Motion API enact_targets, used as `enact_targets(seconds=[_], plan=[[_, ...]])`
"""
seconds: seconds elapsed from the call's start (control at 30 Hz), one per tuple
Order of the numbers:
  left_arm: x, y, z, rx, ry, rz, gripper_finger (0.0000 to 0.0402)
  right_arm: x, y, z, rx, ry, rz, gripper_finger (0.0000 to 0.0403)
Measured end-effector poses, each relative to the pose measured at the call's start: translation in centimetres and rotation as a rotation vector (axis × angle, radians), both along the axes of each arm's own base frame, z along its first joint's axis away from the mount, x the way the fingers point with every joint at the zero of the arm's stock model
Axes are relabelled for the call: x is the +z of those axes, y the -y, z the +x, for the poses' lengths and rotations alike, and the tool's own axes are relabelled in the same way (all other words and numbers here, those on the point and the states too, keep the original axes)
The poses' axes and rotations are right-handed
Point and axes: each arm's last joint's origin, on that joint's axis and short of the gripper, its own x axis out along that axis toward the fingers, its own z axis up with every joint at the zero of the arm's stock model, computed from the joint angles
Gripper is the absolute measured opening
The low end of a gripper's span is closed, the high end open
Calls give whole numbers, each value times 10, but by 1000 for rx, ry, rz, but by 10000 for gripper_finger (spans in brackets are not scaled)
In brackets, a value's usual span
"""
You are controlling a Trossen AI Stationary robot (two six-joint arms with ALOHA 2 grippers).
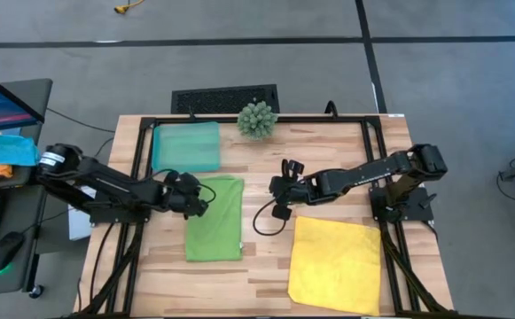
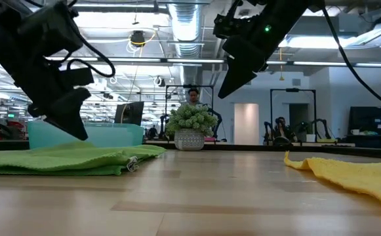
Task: Roll microfiber towels into tight, uniform cylinder then place into a basket
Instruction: Fold the green towel
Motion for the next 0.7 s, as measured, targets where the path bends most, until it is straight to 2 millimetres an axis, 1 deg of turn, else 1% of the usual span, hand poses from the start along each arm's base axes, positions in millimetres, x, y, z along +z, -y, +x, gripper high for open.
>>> enact_targets(seconds=[0.3, 0.53, 0.7], plan=[[-12, -7, 2, 108, -29, -7, 0, 0, 0, 0, 0, 3, 1, 62], [-9, -8, 3, 143, -27, -1, 0, 0, 0, 1, -3, 9, 4, 62], [-6, -10, -2, 201, -67, 20, 0, 0, -1, 1, -17, 16, 16, 62]])
